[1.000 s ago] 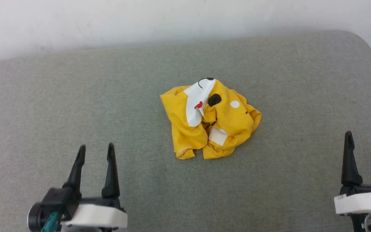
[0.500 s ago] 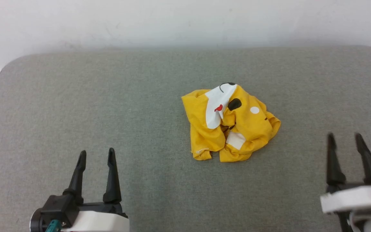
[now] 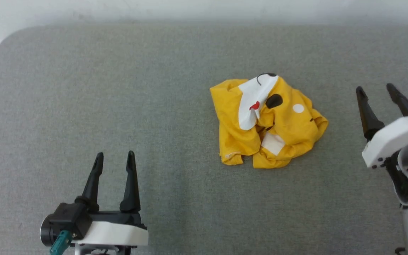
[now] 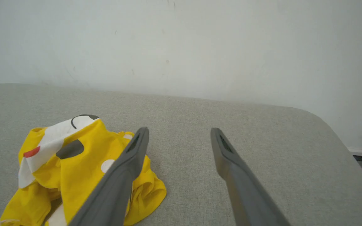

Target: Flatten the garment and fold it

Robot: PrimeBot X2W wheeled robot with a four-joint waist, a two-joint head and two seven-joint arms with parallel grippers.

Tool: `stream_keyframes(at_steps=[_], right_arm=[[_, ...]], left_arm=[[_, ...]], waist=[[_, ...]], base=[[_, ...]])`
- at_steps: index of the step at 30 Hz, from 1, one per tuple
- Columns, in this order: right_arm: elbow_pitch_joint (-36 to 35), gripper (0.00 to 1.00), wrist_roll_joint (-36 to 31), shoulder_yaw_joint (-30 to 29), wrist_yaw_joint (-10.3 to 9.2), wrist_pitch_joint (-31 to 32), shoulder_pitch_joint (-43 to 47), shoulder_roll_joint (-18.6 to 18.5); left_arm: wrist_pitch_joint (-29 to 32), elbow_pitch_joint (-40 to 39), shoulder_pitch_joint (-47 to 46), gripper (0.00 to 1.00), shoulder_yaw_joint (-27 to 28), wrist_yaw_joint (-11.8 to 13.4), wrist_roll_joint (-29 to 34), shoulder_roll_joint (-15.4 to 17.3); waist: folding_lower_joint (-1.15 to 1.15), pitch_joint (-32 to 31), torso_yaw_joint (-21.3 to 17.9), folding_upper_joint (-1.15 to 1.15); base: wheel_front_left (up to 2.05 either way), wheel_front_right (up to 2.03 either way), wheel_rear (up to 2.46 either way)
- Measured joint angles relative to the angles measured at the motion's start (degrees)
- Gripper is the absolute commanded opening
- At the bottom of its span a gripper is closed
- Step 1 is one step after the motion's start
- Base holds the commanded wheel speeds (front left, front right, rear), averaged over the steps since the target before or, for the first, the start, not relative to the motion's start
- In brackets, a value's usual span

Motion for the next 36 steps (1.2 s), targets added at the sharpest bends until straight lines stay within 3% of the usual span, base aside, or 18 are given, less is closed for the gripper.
stream_keyframes(at_steps=[6, 9, 16, 23, 24, 25, 26, 36], right_arm=[[5.69, 1.0, 6.05, 2.58, 0.0, 15.73, -3.33, -3.09], [6.97, 1.0, 7.77, 3.83, 0.0, 20.71, -4.14, -4.49], [9.55, 1.0, 8.25, 5.8, 0.0, 23.24, -6.17, -6.17], [14.15, 1.0, 8.56, 6.43, 0.0, 19.59, -7.12, -5.24], [14.57, 0.4, 8.46, 6.34, 0.0, 19.17, -7.49, -5.27], [14.96, 0.09, 8.28, 6.36, -0.01, 18.81, -7.96, -5.41], [15.37, 0.0, 8.13, 6.35, -0.03, 18.44, -8.43, -5.48], [16.66, 0.0, 7.61, 8.48, -0.05, 16.19, -11.05, -6.83]], left_arm=[[0.01, 0.26, -1.92, 1.0, -0.2, -0.57, 0.4, -0.27], [0.01, 0.35, -2.94, 1.0, -0.33, -0.93, 0.41, -0.33], [0.01, 0.93, -4.92, 1.0, -1.04, -1.43, 0.4, -0.36], [0.01, 1.68, -6.92, 1.0, -1.75, -1.4, 0.29, -0.4], [0.01, 1.74, -7.0, 1.0, -1.91, -1.38, 0.27, -0.4], [0.01, 1.78, -7.05, 1.0, -2.07, -1.34, 0.2, -0.41], [0.01, 1.82, -7.1, 1.0, -2.1, -1.24, 0.0, -0.41], [0.01, 2.76, -7.08, 1.0, -1.97, -0.65, -0.9, -0.42]], waist=[[0.01, 3.09, 0.95, 0.0], [0.0, 4.45, 1.46, 0.0], [0.0, 7.3, 2.96, 0.0], [-0.01, 9.71, 5.12, 0.0], [-0.01, 10.04, 5.39, 0.0], [-0.01, 10.31, 5.67, 0.0], [-0.01, 10.56, 5.93, 0.0], [-0.01, 8.86, 5.97, 0.0]], base=[[0.0, 0.0, 0.0], [0.0, 0.0, 0.0], [0.0, 0.0, 0.0], [0.0, 0.0, 0.0], [0.0, 0.0, 0.0], [0.0, 0.0, 0.0], [0.0, 0.0, 0.0], [0.0, 0.0, 0.0]])
